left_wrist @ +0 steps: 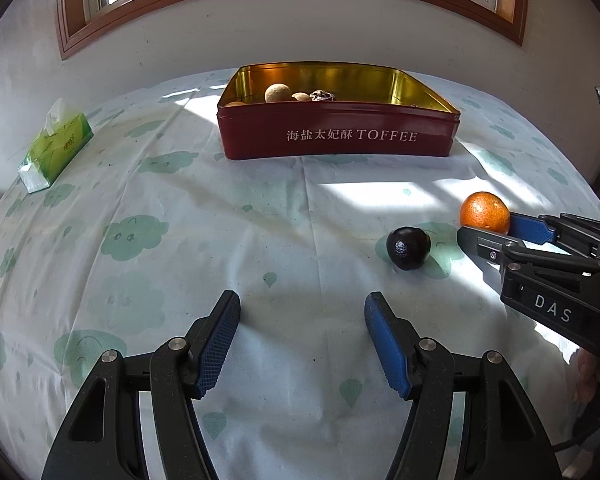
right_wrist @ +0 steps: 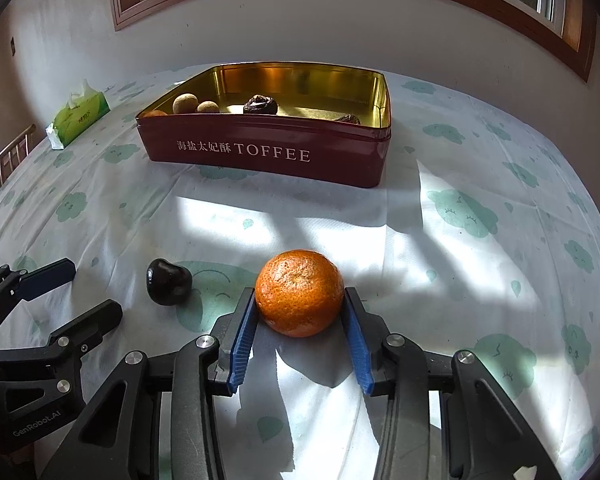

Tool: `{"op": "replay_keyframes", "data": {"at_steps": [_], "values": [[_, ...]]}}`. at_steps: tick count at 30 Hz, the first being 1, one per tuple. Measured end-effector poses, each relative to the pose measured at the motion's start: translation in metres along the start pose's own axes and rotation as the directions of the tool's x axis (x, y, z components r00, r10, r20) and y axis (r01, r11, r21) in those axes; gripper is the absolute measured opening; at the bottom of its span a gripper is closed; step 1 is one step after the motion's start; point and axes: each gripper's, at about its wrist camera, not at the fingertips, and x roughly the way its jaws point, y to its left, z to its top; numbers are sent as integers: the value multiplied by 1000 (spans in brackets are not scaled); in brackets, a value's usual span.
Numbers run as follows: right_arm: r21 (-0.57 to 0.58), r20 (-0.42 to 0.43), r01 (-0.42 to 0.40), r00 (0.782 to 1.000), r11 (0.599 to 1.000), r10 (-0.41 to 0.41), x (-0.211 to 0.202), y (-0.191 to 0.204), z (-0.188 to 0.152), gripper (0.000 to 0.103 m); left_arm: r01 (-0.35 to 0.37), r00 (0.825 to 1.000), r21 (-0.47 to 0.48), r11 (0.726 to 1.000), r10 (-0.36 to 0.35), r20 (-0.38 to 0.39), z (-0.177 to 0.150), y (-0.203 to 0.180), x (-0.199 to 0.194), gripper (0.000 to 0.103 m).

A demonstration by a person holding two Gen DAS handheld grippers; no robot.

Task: Organize fruits
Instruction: 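Close the right tool on the orange while the left tool grasps the dark plum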

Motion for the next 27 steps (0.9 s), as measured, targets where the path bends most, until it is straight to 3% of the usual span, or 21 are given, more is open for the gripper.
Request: {"op": "replay_keyframes", "data": {"at_steps": [8, 18, 27], "values": [[25, 13, 18, 1000, 1000, -18, -3, -12, -4, 37, 22, 1000, 23, 999, -21, -12, 5, -20, 2, 66], [105, 8, 94, 995, 990, -95, -14, -63, -16, 37, 46, 999, 49, 998, -45, -21, 12, -48, 7, 66], [141, 9, 99, 995, 985, -101, -18, -83, -21, 38, 24, 1000, 40, 999, -23, -20, 26, -58, 19, 66]]}}
